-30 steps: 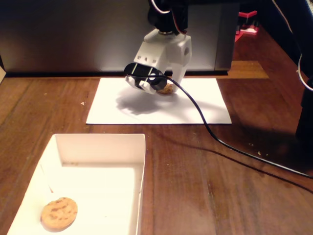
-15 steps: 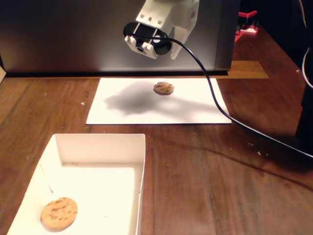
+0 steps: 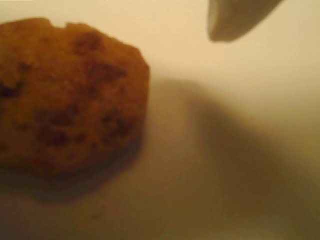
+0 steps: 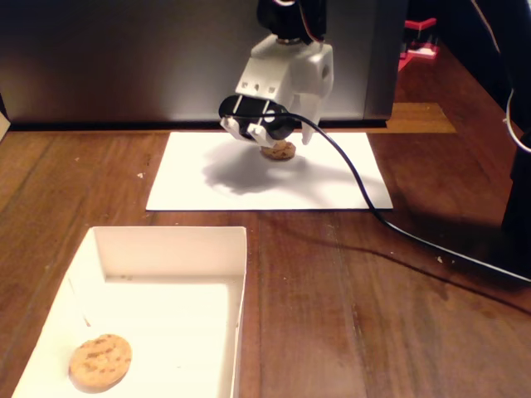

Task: Grasp a mini cookies block and put it in the white box.

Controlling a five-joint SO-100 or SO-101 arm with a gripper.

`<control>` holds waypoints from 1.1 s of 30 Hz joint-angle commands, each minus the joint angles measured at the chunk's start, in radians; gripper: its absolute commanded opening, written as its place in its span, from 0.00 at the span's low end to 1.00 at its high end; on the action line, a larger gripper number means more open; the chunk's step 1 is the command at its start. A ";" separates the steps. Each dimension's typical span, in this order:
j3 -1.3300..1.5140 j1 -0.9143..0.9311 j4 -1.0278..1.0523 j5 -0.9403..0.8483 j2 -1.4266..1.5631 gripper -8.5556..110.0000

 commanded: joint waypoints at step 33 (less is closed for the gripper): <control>-0.104 -0.029 -0.032 0.032 -0.049 0.37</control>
